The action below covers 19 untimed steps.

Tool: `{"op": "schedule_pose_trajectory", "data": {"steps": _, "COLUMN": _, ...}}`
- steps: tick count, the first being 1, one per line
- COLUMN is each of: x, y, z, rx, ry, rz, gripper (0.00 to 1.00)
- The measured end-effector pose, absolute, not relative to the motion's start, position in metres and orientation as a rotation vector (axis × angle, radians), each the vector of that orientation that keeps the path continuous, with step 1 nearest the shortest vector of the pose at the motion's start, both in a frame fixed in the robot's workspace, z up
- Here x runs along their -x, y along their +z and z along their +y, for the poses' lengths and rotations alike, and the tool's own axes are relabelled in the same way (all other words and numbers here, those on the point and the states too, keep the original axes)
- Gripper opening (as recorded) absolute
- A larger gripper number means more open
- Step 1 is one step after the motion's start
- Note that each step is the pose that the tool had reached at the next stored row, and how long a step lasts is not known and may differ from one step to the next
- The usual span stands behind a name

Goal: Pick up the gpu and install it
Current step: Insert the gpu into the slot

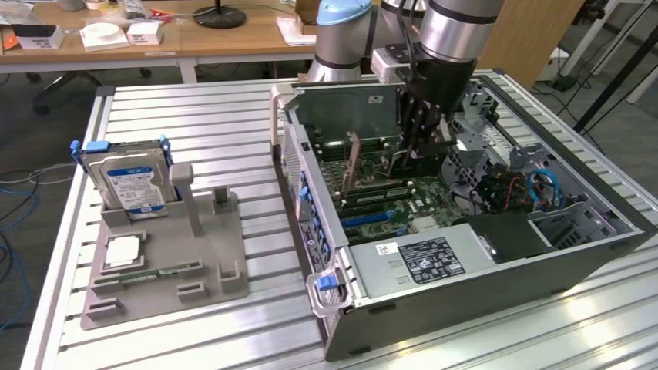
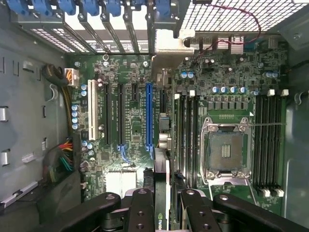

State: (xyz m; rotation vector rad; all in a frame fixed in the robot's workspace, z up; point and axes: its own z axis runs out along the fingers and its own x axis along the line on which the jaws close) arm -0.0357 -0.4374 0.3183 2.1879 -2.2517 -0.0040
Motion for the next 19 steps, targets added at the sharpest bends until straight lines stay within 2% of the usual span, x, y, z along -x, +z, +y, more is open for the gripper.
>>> {"op": "schedule_pose_trajectory", "data": {"steps": 19, "x": 0.0357, "y": 0.3086, "z": -0.4376, "rx": -2.188, "ry": -0.004, "rz": -2.252, "gripper": 0.26}}
